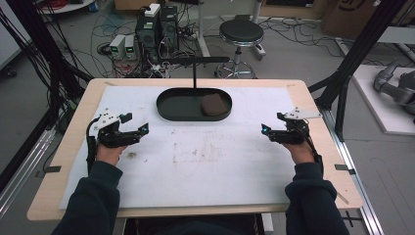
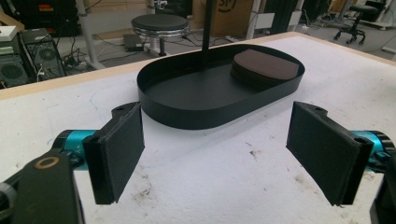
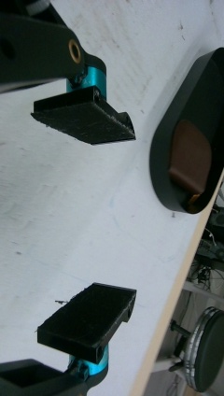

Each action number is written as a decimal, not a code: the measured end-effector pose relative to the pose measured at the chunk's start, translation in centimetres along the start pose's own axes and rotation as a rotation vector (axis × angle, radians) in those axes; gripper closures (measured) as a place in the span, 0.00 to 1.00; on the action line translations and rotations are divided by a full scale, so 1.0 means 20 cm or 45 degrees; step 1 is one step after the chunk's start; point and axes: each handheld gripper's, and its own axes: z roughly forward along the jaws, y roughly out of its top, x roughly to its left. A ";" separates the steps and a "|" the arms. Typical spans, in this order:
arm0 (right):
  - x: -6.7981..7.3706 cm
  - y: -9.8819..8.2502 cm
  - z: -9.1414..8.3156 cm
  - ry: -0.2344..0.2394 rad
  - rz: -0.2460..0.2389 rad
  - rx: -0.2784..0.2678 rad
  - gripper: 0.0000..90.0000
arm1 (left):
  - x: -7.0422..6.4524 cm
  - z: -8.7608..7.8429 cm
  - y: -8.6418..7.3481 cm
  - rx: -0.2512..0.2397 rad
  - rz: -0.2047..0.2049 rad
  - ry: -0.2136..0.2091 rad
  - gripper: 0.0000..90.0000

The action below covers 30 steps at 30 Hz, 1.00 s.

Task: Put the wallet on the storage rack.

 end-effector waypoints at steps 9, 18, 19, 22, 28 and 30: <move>0.01 -0.03 -0.02 -0.026 -0.012 0.010 0.23 | -0.01 -0.02 0.01 -0.012 0.018 0.003 0.21; 0.02 -0.03 -0.03 -0.047 -0.032 -0.004 0.23 | -0.01 -0.03 0.00 -0.014 0.009 0.009 0.21; 0.02 -0.03 -0.03 -0.046 -0.030 -0.004 0.23 | -0.01 -0.03 0.00 -0.014 0.008 0.009 0.21; 0.01 -0.03 -0.03 -0.043 -0.030 -0.001 0.23 | -0.01 -0.02 0.00 -0.007 0.014 0.009 0.21; 0.01 -0.03 -0.02 -0.044 -0.034 0.000 0.23 | 0.00 -0.02 0.00 -0.004 0.010 0.010 0.21; 0.00 -0.04 -0.02 -0.043 -0.032 0.001 0.23 | 0.00 -0.02 0.00 -0.003 0.005 0.012 0.21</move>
